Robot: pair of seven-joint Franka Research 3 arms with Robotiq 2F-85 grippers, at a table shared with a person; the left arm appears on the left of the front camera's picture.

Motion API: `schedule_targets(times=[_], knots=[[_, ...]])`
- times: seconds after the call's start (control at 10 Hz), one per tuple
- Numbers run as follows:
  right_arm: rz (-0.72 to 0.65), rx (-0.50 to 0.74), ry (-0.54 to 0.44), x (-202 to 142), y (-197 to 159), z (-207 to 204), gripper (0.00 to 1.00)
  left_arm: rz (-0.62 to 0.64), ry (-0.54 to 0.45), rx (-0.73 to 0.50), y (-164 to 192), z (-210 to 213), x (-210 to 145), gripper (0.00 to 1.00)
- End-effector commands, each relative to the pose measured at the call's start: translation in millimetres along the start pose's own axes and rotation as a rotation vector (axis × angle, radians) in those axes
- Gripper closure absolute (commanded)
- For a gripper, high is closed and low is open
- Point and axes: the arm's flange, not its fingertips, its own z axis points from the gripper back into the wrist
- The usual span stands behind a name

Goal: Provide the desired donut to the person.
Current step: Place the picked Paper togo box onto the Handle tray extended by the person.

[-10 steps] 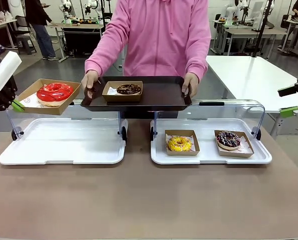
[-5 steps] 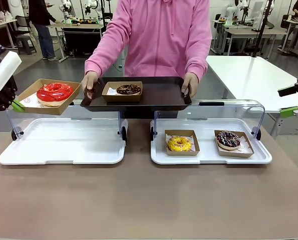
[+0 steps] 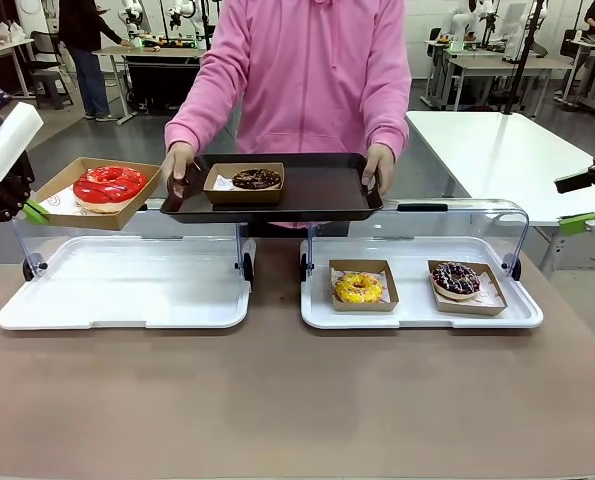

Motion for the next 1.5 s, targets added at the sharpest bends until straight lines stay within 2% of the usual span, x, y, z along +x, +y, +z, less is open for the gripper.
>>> schedule_targets(times=[0.0,0.5,0.6,0.8,1.1,1.3,1.4], knots=[[0.012,-0.001,-0.020,0,-1,-2,0.00,0.016,0.019,0.015,0,-1,3,1.00],[0.012,-0.001,-0.020,0,-1,-2,0.00,0.000,0.000,0.000,0,0,0,0.99],[0.012,-0.001,-0.020,0,-1,-2,0.00,0.001,0.030,-0.001,19,5,14,0.99],[0.012,-0.001,-0.020,0,-1,-2,0.00,0.007,0.068,-0.014,77,25,61,0.99],[0.012,-0.001,-0.020,0,-1,-2,0.00,-0.046,0.062,-0.067,144,40,144,0.99],[0.012,-0.001,-0.020,0,-1,-2,0.00,0.024,0.003,-0.141,186,9,192,0.99],[0.012,-0.001,-0.020,0,-1,-2,0.00,0.047,-0.064,-0.180,204,-14,212,0.99]])
